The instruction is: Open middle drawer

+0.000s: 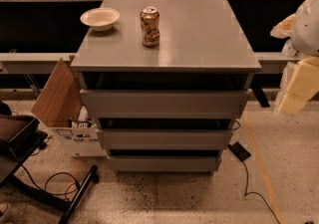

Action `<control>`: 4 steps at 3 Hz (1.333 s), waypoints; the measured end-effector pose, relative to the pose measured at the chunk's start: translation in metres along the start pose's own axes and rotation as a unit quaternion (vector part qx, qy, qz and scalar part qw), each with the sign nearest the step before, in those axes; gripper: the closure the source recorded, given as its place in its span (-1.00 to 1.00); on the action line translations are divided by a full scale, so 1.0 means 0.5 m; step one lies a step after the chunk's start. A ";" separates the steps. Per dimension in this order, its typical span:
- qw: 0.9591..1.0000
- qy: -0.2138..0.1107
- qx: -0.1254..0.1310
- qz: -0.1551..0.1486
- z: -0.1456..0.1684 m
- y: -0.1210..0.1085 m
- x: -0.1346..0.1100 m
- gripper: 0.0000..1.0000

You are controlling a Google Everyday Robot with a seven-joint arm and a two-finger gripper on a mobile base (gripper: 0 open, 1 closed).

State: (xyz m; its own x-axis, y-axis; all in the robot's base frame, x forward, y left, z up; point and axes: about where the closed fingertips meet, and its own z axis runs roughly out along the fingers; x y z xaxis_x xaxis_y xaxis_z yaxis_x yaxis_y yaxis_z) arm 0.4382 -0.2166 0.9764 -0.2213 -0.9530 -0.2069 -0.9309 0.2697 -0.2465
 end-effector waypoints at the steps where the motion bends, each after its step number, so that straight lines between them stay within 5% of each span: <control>1: 1.000 0.000 0.000 0.000 0.000 0.000 0.000 -1.00; 2: 1.000 0.000 0.009 0.011 0.049 0.005 0.005 -1.00; 4: 0.998 -0.025 0.001 0.053 0.303 0.072 0.036 -1.00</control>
Offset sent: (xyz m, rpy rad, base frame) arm 0.0177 0.0050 -0.1016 0.0108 -0.0387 -0.0935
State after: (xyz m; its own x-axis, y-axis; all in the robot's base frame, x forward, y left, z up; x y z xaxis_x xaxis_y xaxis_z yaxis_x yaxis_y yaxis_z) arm 0.4447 -0.2031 0.8204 -0.3042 -0.9111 -0.2782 -0.9022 0.3693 -0.2228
